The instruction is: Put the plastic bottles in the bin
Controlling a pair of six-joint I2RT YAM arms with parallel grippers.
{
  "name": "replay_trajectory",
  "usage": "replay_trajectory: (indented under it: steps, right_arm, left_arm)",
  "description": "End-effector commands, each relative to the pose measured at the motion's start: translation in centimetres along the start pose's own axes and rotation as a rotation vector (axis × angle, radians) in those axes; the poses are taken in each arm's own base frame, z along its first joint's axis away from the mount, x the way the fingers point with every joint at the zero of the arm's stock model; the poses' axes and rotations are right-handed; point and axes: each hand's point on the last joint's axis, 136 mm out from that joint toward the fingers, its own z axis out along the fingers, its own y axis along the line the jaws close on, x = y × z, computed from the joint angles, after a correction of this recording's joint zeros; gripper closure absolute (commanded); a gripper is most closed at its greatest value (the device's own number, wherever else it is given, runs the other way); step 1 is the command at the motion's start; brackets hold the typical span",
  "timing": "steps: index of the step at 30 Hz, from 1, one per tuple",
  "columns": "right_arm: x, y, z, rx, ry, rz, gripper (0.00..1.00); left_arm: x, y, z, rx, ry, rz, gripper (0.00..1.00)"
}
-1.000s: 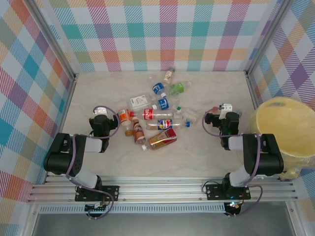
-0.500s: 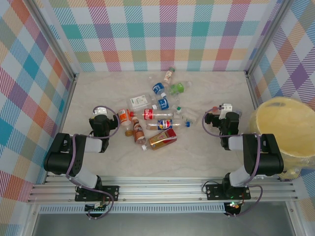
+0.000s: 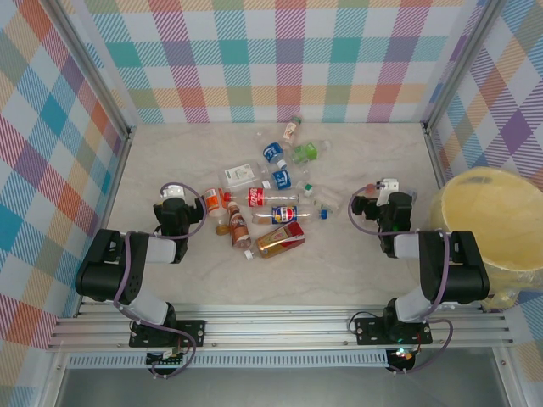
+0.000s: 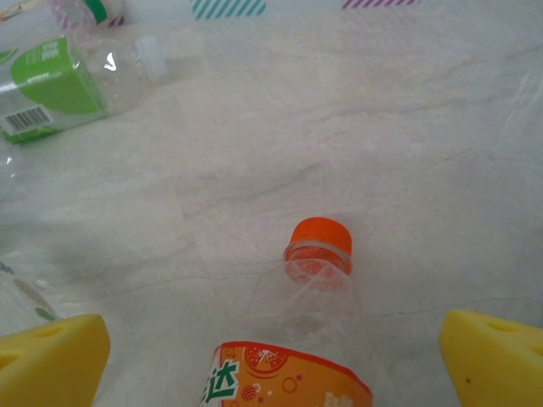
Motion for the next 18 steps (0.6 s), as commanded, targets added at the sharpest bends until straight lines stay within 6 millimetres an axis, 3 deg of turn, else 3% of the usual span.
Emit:
replay_trajectory:
  steps: [1,4,8,11,15,18]
  right_arm:
    - [-2.5,1.5,-0.7,-0.065,-0.002,-0.031,0.0]
    - [-3.8,2.1,-1.6,-0.094,0.008,-0.035,0.0]
    - [-5.6,2.4,-2.3,-0.103,-0.008,0.021,0.0]
    - [-6.7,2.5,-2.5,-0.107,0.0,0.08,0.0]
    - [-7.7,2.5,-2.8,-0.095,0.057,0.187,0.0]
    - [-8.5,2.3,-2.9,-0.076,0.08,0.214,0.0]
  left_arm:
    - [-1.0,0.5,-0.4,-0.008,-0.03,-0.024,0.0]
    - [-1.5,0.0,-0.3,0.009,0.009,0.0,0.0]
    - [-4.2,-0.5,-1.2,0.032,0.034,0.017,0.0]
    - [-5.6,0.3,-2.2,-0.012,0.025,-0.023,0.0]
    - [-7.2,2.3,-4.2,-0.122,0.045,-0.231,0.0]
    - [-6.7,3.7,-6.3,-0.238,0.144,-0.425,0.0]
